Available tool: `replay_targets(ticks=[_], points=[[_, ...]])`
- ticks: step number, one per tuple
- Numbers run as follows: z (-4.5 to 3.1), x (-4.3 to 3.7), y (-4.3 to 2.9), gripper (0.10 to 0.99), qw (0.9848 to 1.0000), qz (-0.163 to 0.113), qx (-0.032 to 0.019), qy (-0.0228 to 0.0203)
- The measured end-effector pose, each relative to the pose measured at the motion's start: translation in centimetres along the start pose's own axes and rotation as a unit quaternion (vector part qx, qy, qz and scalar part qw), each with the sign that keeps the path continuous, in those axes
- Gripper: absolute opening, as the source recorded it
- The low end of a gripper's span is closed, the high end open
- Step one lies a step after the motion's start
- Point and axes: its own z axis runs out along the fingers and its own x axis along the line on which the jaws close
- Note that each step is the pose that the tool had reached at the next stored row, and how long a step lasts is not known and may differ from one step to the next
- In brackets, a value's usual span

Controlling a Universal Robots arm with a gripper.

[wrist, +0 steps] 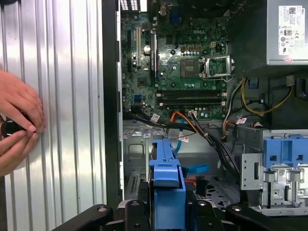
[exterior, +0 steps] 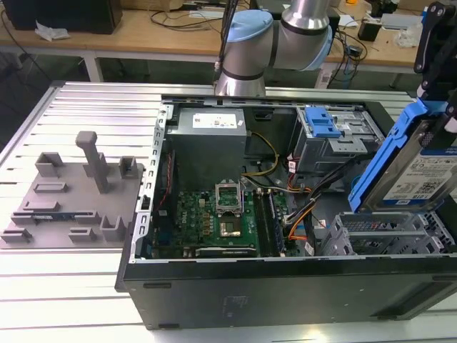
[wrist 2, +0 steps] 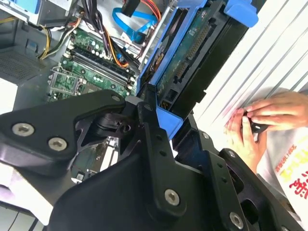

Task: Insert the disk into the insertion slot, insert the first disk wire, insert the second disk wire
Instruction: 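Insert the disk into the insertion slot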

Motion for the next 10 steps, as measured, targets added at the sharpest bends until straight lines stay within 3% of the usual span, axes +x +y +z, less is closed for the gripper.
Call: replay_targets(ticks=[10], points=[[0.74, 0.0, 0.02, 0.369, 1.0, 0.002, 0.0, 0.0002]])
